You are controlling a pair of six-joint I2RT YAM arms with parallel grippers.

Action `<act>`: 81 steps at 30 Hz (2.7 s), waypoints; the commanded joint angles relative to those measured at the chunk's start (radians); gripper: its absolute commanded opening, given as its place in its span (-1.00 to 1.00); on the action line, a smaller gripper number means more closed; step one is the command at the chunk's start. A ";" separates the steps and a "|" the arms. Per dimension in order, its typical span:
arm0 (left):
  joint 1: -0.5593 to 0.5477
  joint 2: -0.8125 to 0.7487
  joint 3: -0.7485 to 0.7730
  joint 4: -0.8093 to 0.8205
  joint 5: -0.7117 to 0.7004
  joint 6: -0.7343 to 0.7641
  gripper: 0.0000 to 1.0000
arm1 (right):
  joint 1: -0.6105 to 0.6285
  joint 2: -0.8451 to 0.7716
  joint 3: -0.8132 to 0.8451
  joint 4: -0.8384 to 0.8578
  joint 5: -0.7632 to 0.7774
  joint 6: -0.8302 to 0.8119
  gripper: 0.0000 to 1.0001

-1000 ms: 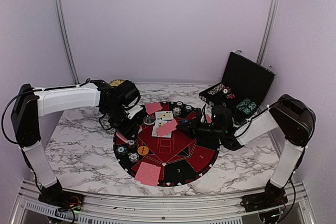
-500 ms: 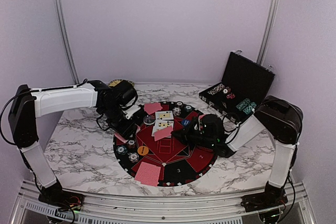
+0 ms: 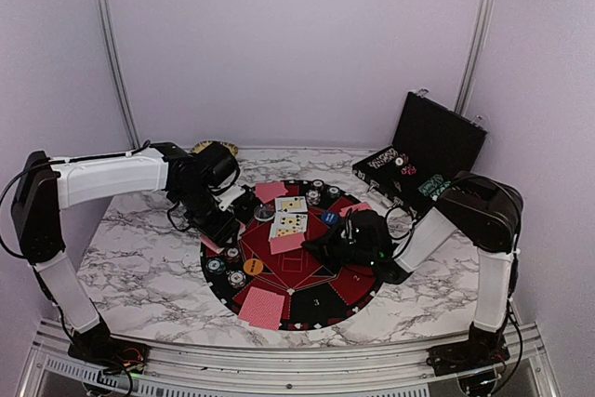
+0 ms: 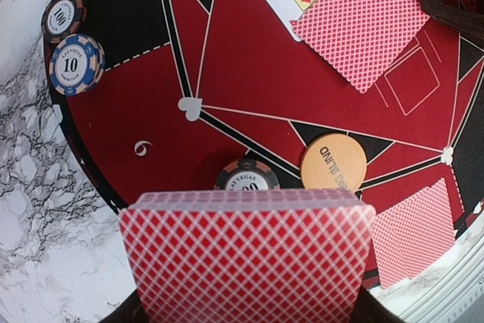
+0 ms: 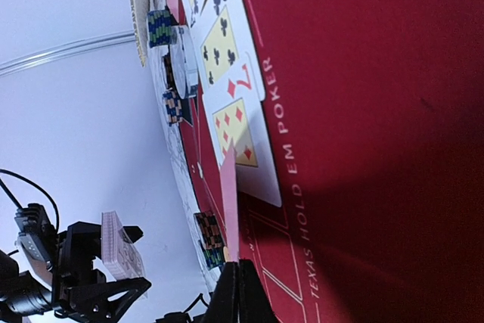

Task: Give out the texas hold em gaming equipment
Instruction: Place the poker card in the community card area, then pick up the poker card from the face-down deck piles.

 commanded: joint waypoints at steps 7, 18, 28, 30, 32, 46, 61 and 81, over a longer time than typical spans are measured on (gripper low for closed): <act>0.005 -0.042 -0.011 0.031 0.027 0.037 -0.50 | 0.030 -0.050 0.004 -0.079 -0.016 0.036 -0.37; 0.005 -0.046 -0.010 0.034 0.049 0.041 -0.50 | 0.036 -0.174 -0.017 -0.265 -0.028 -0.020 0.18; 0.004 -0.045 -0.017 0.033 0.051 0.036 -0.50 | 0.036 -0.165 0.112 -0.452 -0.103 -0.167 0.48; 0.004 -0.045 -0.017 0.033 0.049 0.037 -0.50 | 0.043 -0.140 0.133 -0.445 -0.112 -0.172 0.48; 0.004 -0.044 -0.017 0.033 0.050 0.038 -0.50 | 0.043 -0.119 0.148 -0.438 -0.121 -0.176 0.47; -0.003 -0.038 -0.011 0.031 0.056 0.040 -0.49 | 0.026 -0.178 0.120 -0.510 -0.100 -0.239 0.50; -0.072 0.013 0.070 -0.001 0.043 0.034 -0.50 | -0.047 -0.140 0.260 -0.401 -0.439 -0.459 0.49; -0.113 0.036 0.109 -0.015 0.039 0.028 -0.50 | 0.049 0.050 0.495 -0.347 -0.543 -0.373 0.49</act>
